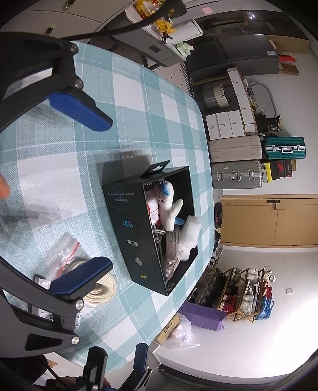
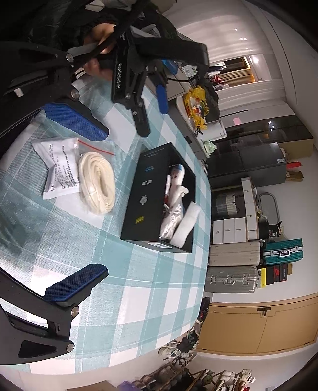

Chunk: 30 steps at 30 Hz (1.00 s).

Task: Organize soft objects
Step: 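Move the right gripper back to the white printed packet on the table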

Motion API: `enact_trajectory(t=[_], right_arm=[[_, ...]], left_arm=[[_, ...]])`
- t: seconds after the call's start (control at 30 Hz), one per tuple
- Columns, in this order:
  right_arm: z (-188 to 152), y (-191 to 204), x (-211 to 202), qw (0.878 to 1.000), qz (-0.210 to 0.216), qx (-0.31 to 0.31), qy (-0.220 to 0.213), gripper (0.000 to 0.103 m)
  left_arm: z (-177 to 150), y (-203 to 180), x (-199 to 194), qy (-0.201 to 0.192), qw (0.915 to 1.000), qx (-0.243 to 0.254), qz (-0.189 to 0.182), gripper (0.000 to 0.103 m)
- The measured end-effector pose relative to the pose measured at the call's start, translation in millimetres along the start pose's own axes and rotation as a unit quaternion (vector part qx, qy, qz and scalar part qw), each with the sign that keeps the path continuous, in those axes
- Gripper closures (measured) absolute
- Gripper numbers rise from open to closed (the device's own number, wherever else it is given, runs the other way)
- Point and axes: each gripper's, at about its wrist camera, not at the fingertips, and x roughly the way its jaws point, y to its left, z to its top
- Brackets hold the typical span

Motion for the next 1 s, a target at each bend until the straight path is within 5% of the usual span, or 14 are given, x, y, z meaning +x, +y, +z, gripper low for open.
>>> enact_trajectory(t=[0.67,1.0], right_arm=[[-45.4,44.1,49.9,0.99,0.022,-0.097,0.104,0.001],[-46.8,29.8,57.7,0.99,-0.013,-0.088,0.109,0.004]], left_arm=[[-8.9,10.6,12.3,0.02,0.9997,-0.016,-0.006,0.0],[-7.2,6.8,14.7,0.022,0.9996,-0.009,-0.013,0.0]])
